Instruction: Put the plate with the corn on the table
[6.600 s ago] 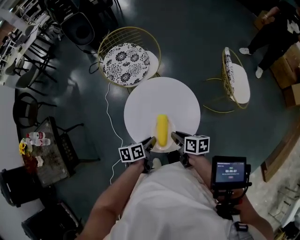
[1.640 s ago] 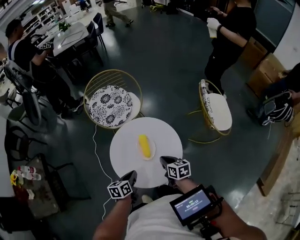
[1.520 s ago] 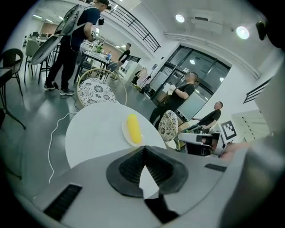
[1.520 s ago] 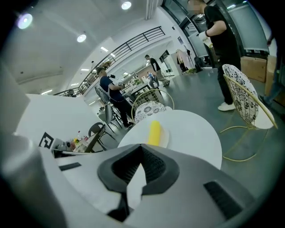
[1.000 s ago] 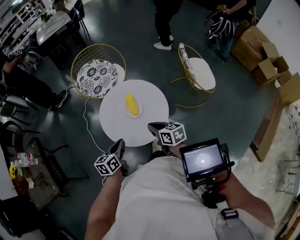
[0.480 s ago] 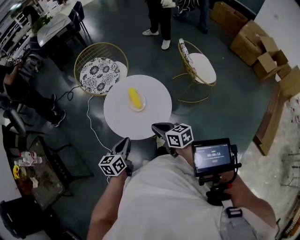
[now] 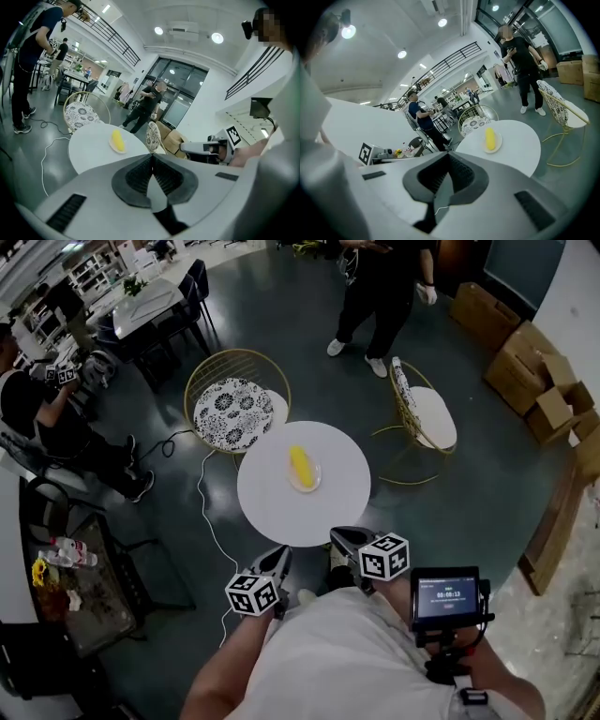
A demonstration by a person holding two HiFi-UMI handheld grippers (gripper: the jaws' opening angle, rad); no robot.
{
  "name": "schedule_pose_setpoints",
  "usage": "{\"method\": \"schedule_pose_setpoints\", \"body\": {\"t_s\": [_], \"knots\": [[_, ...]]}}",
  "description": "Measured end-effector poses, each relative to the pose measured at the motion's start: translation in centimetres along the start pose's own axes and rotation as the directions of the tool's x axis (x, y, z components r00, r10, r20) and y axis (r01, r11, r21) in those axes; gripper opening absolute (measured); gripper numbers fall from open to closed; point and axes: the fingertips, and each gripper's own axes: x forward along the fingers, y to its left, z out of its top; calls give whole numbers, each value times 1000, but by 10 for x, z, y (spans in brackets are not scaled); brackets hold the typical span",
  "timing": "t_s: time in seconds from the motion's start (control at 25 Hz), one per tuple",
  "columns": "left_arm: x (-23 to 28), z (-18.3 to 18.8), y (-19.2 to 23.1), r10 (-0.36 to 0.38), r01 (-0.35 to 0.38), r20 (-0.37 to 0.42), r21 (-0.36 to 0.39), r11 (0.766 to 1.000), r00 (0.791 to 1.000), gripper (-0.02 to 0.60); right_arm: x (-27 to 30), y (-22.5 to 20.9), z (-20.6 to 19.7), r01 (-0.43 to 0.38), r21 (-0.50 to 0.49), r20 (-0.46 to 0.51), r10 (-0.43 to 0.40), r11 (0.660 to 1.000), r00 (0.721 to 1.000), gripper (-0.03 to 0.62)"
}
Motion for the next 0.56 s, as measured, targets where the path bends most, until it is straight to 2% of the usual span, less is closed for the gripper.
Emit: {"method": "schedule_pose_setpoints", "body": {"t_s": [0.56], "knots": [[15,2,0,-19,19,-15,5,1000,1000,9,2,-7,-1,19,2,-9,-19,1000,1000,8]]}}
